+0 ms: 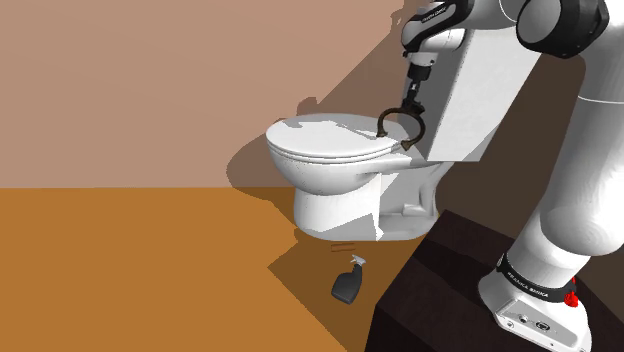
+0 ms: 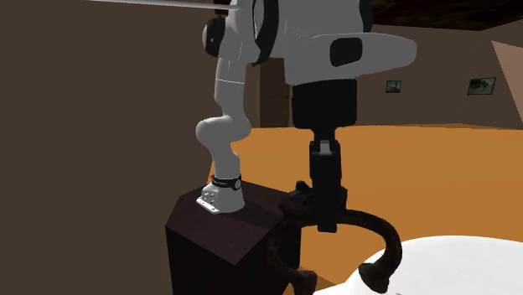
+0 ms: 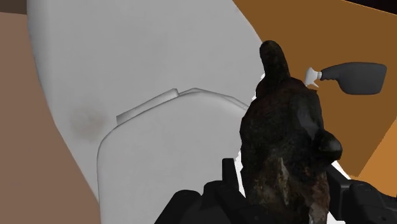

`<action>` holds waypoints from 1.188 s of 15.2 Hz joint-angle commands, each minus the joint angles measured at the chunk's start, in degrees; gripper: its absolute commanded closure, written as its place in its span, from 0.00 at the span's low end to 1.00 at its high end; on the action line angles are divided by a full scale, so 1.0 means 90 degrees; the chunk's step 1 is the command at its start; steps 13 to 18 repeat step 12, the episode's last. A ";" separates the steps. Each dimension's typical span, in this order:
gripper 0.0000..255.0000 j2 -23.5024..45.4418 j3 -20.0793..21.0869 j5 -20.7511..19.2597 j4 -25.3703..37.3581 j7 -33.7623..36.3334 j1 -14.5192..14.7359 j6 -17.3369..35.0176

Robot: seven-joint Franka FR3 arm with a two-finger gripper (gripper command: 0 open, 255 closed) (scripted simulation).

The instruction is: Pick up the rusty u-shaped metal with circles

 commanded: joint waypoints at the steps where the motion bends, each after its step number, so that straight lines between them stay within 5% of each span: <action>1: 1.00 -0.0074 -0.0080 -0.0027 0.0186 0.0032 -0.0072 -0.0145; 10: 1.00 -0.0157 -0.0077 -0.0121 0.0868 0.0128 -0.0116 -0.0886; 18: 1.00 -0.0158 -0.0070 -0.0123 0.0881 0.0130 -0.0123 -0.0898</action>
